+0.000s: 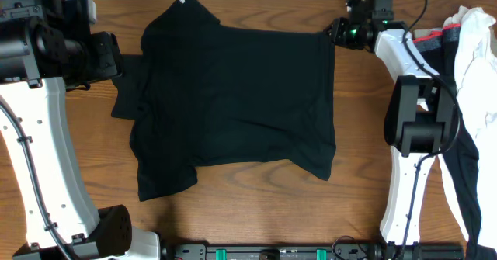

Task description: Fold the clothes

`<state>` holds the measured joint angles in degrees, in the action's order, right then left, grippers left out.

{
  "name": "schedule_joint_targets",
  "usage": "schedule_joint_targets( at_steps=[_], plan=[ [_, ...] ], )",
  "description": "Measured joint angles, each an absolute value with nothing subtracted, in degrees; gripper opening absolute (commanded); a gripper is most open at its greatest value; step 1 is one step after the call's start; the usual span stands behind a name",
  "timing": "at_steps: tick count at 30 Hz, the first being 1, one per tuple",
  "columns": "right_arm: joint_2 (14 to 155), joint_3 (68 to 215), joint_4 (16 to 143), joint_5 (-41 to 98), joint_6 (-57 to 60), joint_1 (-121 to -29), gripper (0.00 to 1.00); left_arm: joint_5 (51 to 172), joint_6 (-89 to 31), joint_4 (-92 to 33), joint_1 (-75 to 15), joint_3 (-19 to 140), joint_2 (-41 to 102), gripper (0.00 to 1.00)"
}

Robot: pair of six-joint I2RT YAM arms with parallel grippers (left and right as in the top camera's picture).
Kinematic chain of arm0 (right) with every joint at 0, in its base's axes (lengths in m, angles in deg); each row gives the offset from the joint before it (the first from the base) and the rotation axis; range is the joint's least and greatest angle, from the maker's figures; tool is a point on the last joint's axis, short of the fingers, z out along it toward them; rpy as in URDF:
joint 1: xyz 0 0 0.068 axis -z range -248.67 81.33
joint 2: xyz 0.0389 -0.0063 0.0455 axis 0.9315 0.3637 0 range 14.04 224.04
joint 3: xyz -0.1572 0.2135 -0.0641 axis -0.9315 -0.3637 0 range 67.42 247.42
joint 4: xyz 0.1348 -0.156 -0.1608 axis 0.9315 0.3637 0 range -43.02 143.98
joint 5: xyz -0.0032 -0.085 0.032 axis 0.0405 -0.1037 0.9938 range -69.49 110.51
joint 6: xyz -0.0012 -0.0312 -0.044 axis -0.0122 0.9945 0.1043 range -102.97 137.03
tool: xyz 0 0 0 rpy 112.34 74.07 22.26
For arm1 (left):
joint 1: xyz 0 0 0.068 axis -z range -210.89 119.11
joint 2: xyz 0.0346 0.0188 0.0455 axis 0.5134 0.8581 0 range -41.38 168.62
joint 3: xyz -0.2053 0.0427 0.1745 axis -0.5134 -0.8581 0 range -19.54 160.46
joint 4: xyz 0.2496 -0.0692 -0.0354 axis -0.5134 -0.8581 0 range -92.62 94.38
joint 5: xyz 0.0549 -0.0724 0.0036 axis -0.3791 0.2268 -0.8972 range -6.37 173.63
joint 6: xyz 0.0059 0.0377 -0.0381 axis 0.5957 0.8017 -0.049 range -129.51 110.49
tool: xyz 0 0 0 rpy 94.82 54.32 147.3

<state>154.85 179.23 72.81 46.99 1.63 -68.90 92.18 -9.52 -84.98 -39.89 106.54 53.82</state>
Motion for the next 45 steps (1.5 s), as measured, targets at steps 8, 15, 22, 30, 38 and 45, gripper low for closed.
schedule_joint_targets(
  at_steps=[8, 15, 22, 30, 38, 45],
  plan=[
    [156.30, 179.23, 72.57, 44.78, 1.61, -69.23, 0.31, 92.18, -9.52, -84.96, -39.89, 106.54, 53.82, 0.57],
    [156.32, 179.23, 72.48, 43.58, 1.85, -69.25, 0.18, 92.18, -9.52, -84.98, -39.89, 106.54, 53.82, 0.57],
    [156.52, 179.23, 72.50, 42.77, 2.20, -69.62, 0.01, 92.18, -9.52, -84.98, -39.89, 106.54, 53.82, 0.57],
    [156.52, 179.23, 71.95, 47.86, 2.23, -69.12, 0.01, 92.18, -9.52, -85.16, -39.89, 106.54, 53.82, 0.57],
    [156.17, 179.23, 71.93, 50.77, 2.20, -66.76, 0.01, 92.18, -9.52, -85.16, -39.89, 106.54, 53.82, 0.58],
    [155.07, 179.23, 73.16, 51.01, 2.23, -65.12, 0.13, 92.18, -9.52, -84.83, -39.89, 106.54, 53.82, 0.58]
  ],
)
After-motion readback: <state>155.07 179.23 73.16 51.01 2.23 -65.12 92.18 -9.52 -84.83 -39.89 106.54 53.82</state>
